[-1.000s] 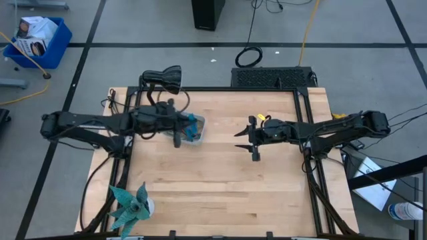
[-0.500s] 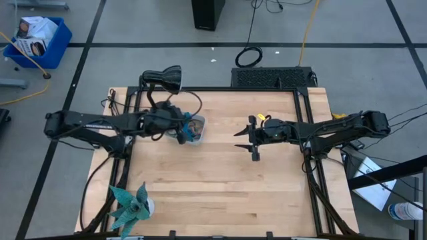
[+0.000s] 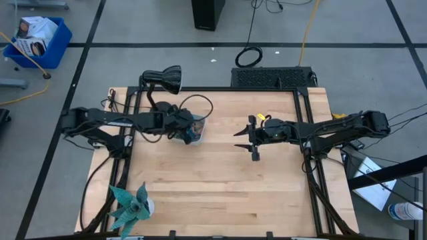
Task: Pick and place rubber bands into bin
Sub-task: Put the blue rubber band into the gray bin
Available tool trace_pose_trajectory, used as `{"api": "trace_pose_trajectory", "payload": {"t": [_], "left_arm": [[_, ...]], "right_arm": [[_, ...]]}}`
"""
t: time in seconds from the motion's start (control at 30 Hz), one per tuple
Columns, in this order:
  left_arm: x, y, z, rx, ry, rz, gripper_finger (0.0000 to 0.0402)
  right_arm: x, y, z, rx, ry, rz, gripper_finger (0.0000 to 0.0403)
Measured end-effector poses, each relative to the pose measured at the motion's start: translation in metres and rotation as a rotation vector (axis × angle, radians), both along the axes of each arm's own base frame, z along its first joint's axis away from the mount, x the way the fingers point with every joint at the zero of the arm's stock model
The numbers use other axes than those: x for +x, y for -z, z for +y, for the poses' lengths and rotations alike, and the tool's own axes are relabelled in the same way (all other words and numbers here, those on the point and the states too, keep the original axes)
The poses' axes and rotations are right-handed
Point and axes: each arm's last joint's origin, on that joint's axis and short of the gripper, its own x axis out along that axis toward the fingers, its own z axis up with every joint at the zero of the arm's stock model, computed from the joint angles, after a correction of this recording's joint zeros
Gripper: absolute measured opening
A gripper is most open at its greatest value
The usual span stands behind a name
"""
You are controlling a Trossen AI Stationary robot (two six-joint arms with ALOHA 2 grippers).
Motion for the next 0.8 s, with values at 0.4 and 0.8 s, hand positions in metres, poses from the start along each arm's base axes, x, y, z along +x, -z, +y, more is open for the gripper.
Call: {"api": "trace_pose_trajectory", "payload": {"t": [0.4,0.8], "left_arm": [[0.011,0.035,0.007,-0.085,0.008,0.118,0.0009],[0.011,0.036,0.006,-0.087,0.005,0.12,0.0061]], "right_arm": [[0.0,0.0,0.0,0.0,0.0,0.0,0.0181],[0.0,0.0,0.0,0.0,0.0,0.002,0.0181]]}}
